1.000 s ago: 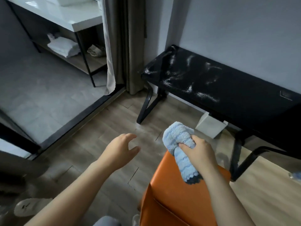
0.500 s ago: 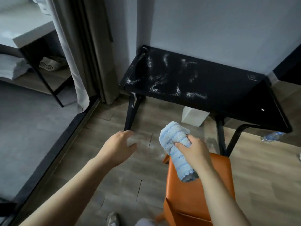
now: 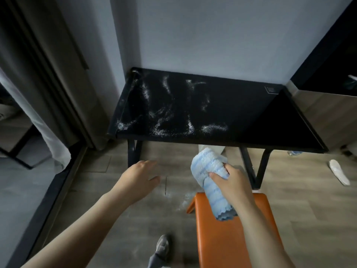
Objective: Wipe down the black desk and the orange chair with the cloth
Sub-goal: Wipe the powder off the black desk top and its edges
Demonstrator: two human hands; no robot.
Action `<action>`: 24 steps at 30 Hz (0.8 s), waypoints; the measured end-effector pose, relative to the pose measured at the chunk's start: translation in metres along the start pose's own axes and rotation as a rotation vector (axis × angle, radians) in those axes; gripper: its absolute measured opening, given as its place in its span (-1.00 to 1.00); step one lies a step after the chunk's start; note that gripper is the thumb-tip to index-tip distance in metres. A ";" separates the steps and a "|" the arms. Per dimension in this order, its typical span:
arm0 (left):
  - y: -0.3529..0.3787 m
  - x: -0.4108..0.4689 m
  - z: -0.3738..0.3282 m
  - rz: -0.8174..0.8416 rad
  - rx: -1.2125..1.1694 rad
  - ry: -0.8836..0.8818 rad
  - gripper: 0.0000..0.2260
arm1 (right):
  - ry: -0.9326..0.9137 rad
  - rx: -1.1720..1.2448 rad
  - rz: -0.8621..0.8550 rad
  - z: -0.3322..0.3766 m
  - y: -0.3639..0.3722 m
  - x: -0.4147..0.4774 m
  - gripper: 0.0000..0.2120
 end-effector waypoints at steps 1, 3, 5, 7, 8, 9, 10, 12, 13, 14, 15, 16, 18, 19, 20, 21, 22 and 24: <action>-0.004 0.018 0.001 0.009 0.003 0.000 -0.66 | -0.001 -0.006 -0.005 0.005 -0.002 0.015 -0.88; -0.012 0.051 0.000 0.030 0.003 0.009 -0.67 | 0.010 -0.010 0.000 0.017 -0.008 0.043 -0.87; -0.018 0.084 0.001 0.019 0.001 0.046 -0.68 | 0.007 -0.020 -0.019 0.027 -0.014 0.071 -0.86; -0.021 0.114 0.003 0.031 -0.017 0.061 -0.68 | 0.010 -0.026 -0.043 0.037 -0.021 0.097 -0.85; -0.022 0.127 0.004 0.055 -0.022 0.056 -0.64 | 0.018 -0.032 -0.049 0.041 -0.024 0.108 -0.85; -0.023 0.140 0.006 0.078 -0.027 0.046 -0.59 | 0.028 -0.043 -0.053 0.044 -0.026 0.119 -0.84; -0.023 0.153 0.008 0.093 -0.036 0.038 -0.54 | 0.039 -0.052 -0.054 0.046 -0.027 0.130 -0.83; -0.025 0.184 0.014 0.112 -0.055 0.031 -0.49 | 0.062 -0.056 -0.047 0.053 -0.028 0.154 -0.80; -0.026 0.200 0.016 0.123 -0.053 0.036 -0.48 | 0.071 -0.054 -0.043 0.056 -0.028 0.166 -0.80; -0.026 0.216 0.020 0.136 -0.042 0.047 -0.48 | 0.077 -0.051 -0.043 0.060 -0.027 0.178 -0.81; -0.027 0.232 0.024 0.148 -0.035 0.058 -0.48 | 0.080 -0.047 -0.048 0.064 -0.027 0.190 -0.82; -0.028 0.247 0.028 0.161 -0.036 0.068 -0.48 | 0.082 -0.041 -0.057 0.069 -0.027 0.202 -0.83; -0.031 0.276 0.038 0.189 -0.043 0.083 -0.48 | 0.099 -0.036 -0.093 0.079 -0.029 0.223 -0.86; -0.033 0.291 0.043 0.201 -0.040 0.091 -0.48 | 0.112 -0.038 -0.110 0.085 -0.030 0.234 -0.85; -0.035 0.305 0.048 0.209 -0.034 0.102 -0.48 | 0.122 -0.037 -0.121 0.090 -0.031 0.245 -0.85; -0.038 0.319 0.053 0.215 -0.029 0.115 -0.48 | 0.133 -0.035 -0.127 0.095 -0.032 0.256 -0.84; -0.040 0.333 0.057 0.224 -0.028 0.126 -0.48 | 0.148 -0.038 -0.126 0.101 -0.032 0.266 -0.84; -0.044 0.359 0.064 0.244 -0.022 0.139 -0.47 | 0.178 -0.050 -0.124 0.110 -0.030 0.286 -0.84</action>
Point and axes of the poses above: each hand's wrist, its own x-axis towards the middle knuckle, its own y-axis out of the palm, z = x × y, the point moved 1 cm from there along x, towards the middle knuckle, and after that the axes turned 15 degrees about y, right-handed, at the moved point
